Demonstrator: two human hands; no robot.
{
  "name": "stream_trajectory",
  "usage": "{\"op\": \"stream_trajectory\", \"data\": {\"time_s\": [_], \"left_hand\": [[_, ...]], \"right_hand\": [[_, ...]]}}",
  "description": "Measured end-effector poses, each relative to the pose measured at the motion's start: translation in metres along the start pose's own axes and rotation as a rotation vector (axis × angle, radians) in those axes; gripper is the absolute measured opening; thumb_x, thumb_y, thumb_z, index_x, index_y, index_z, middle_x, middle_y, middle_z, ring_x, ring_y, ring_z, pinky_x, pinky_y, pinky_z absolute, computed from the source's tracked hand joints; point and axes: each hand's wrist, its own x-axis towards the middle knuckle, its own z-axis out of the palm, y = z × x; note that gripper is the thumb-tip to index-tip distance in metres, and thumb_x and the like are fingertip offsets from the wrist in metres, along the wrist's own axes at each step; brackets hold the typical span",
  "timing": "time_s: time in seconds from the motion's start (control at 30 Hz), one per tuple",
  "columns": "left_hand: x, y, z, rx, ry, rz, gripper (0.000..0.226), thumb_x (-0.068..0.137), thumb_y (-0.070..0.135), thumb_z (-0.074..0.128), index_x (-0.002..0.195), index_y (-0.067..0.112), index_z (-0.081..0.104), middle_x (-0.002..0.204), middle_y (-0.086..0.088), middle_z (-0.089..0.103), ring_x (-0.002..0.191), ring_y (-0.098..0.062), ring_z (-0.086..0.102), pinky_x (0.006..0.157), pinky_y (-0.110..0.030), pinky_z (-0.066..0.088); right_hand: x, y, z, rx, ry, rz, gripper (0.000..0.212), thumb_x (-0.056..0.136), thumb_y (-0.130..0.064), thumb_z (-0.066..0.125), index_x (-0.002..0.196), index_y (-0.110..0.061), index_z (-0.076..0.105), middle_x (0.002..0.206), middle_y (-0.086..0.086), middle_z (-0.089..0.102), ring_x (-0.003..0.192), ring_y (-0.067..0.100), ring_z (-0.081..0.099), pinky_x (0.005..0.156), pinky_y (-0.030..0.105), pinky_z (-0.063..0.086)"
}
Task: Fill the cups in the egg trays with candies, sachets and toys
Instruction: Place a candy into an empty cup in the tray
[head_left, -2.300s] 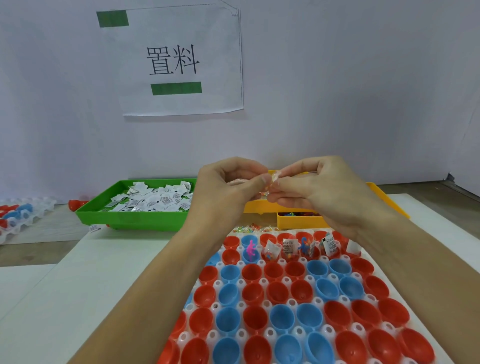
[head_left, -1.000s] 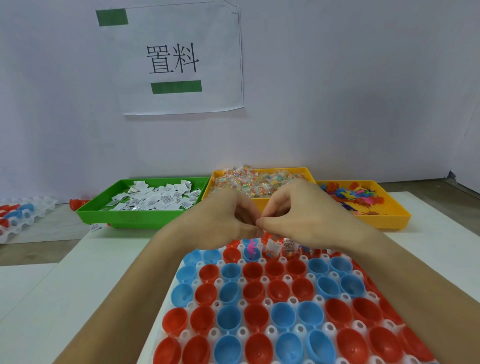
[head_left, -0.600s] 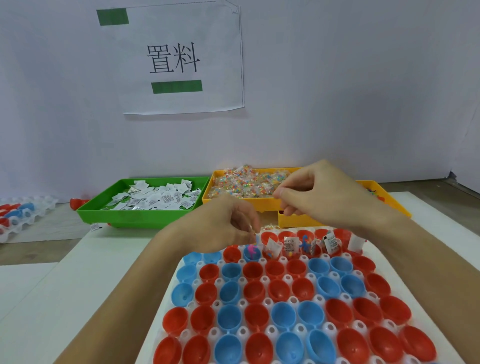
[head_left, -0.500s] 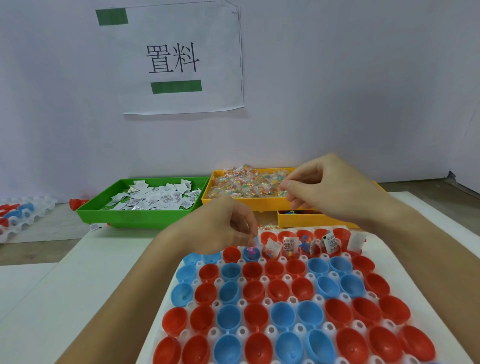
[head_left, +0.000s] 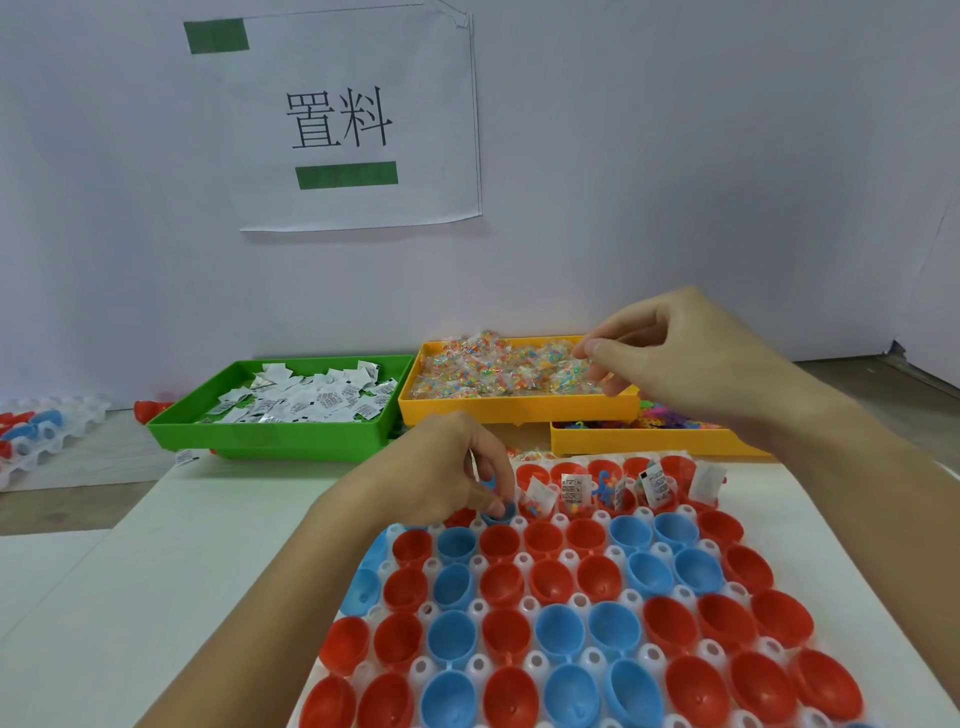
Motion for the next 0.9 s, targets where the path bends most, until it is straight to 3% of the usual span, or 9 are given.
{"op": "stream_trajectory", "data": {"time_s": [0.1, 0.27, 0.37, 0.43, 0.57, 0.77, 0.9], "left_hand": [[0.001, -0.003, 0.001, 0.008, 0.010, -0.001, 0.024, 0.074, 0.018, 0.085, 0.064, 0.036, 0.073, 0.091, 0.007, 0.069, 0.072, -0.004, 0.057, 0.069, -0.028, 0.052], [0.001, -0.007, -0.001, -0.029, 0.004, 0.016, 0.011, 0.074, 0.024, 0.085, 0.075, 0.033, 0.080, 0.080, 0.015, 0.070, 0.075, -0.011, 0.062, 0.067, -0.026, 0.053], [0.001, -0.008, -0.001, -0.049, 0.010, 0.051, 0.009, 0.079, 0.027, 0.081, 0.076, 0.035, 0.079, 0.072, 0.023, 0.069, 0.070, 0.000, 0.061, 0.062, -0.013, 0.048], [0.002, -0.009, 0.000, -0.035, 0.022, 0.070, 0.011, 0.081, 0.025, 0.080, 0.077, 0.035, 0.079, 0.074, 0.021, 0.070, 0.070, -0.001, 0.061, 0.063, -0.016, 0.050], [0.004, -0.009, 0.003, 0.006, 0.049, 0.074, 0.006, 0.082, 0.025, 0.079, 0.086, 0.029, 0.077, 0.079, 0.005, 0.070, 0.073, -0.015, 0.062, 0.070, -0.035, 0.055], [0.004, -0.011, -0.001, -0.043, 0.061, 0.064, 0.016, 0.078, 0.032, 0.082, 0.086, 0.035, 0.069, 0.085, 0.003, 0.068, 0.078, -0.015, 0.062, 0.072, -0.031, 0.053], [0.002, -0.013, -0.007, -0.071, 0.078, 0.068, 0.012, 0.080, 0.035, 0.078, 0.088, 0.031, 0.071, 0.084, 0.002, 0.068, 0.078, -0.016, 0.062, 0.072, -0.030, 0.053]], "right_hand": [[0.002, 0.002, -0.002, 0.006, 0.009, -0.002, 0.015, 0.095, -0.030, 0.065, 0.086, -0.029, 0.077, 0.076, -0.014, 0.075, 0.068, 0.003, 0.071, 0.060, 0.019, 0.045], [0.003, 0.005, -0.009, -0.001, 0.028, -0.010, 0.016, 0.096, -0.030, 0.064, 0.085, -0.030, 0.076, 0.076, -0.017, 0.074, 0.069, 0.002, 0.071, 0.057, 0.015, 0.045], [0.003, 0.006, -0.011, 0.008, 0.028, -0.007, 0.015, 0.095, -0.030, 0.064, 0.086, -0.030, 0.076, 0.077, -0.016, 0.074, 0.069, 0.002, 0.071, 0.060, 0.019, 0.047], [0.003, 0.006, -0.012, 0.012, 0.032, -0.005, 0.016, 0.096, -0.029, 0.064, 0.086, -0.030, 0.076, 0.076, -0.016, 0.074, 0.069, 0.003, 0.071, 0.061, 0.022, 0.048], [0.004, 0.006, -0.014, 0.014, 0.040, 0.000, 0.015, 0.096, -0.029, 0.064, 0.087, -0.029, 0.076, 0.077, -0.016, 0.075, 0.069, 0.003, 0.072, 0.063, 0.023, 0.049], [0.004, 0.008, -0.018, 0.012, 0.040, 0.012, 0.015, 0.096, -0.027, 0.063, 0.089, -0.028, 0.076, 0.079, -0.013, 0.075, 0.070, 0.004, 0.071, 0.064, 0.024, 0.050], [0.004, 0.008, -0.022, 0.028, 0.047, 0.018, 0.016, 0.096, -0.025, 0.063, 0.088, -0.026, 0.077, 0.079, -0.009, 0.076, 0.069, 0.005, 0.072, 0.063, 0.022, 0.049]]}}
